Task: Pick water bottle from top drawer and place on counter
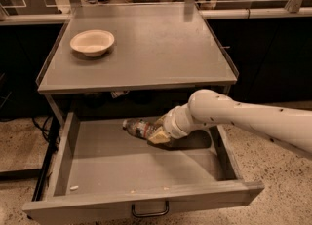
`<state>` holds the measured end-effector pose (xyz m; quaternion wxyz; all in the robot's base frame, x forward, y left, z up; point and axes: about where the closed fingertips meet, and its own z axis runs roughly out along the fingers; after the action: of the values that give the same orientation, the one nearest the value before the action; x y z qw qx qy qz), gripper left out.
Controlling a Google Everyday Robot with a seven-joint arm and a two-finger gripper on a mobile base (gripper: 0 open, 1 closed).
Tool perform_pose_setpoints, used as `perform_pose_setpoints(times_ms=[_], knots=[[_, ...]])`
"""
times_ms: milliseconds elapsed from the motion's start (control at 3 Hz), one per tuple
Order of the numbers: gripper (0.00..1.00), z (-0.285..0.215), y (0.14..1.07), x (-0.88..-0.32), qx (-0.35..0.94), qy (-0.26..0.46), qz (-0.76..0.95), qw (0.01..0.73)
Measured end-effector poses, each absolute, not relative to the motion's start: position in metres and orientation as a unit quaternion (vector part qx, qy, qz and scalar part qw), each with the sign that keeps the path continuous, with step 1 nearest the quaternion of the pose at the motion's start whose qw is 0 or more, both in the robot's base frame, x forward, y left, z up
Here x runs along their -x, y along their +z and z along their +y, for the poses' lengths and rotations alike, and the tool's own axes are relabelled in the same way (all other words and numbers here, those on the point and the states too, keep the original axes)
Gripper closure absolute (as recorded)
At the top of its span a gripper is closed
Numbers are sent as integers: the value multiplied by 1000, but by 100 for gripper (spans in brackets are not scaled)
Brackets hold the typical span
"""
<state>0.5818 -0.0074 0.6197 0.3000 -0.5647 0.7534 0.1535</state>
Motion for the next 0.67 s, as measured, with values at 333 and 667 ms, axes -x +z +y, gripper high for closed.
perform_pose_setpoints(times_ms=[333, 667], knots=[[100, -7, 620, -582, 565, 154, 753, 300], [100, -8, 620, -582, 565, 153, 753, 300]])
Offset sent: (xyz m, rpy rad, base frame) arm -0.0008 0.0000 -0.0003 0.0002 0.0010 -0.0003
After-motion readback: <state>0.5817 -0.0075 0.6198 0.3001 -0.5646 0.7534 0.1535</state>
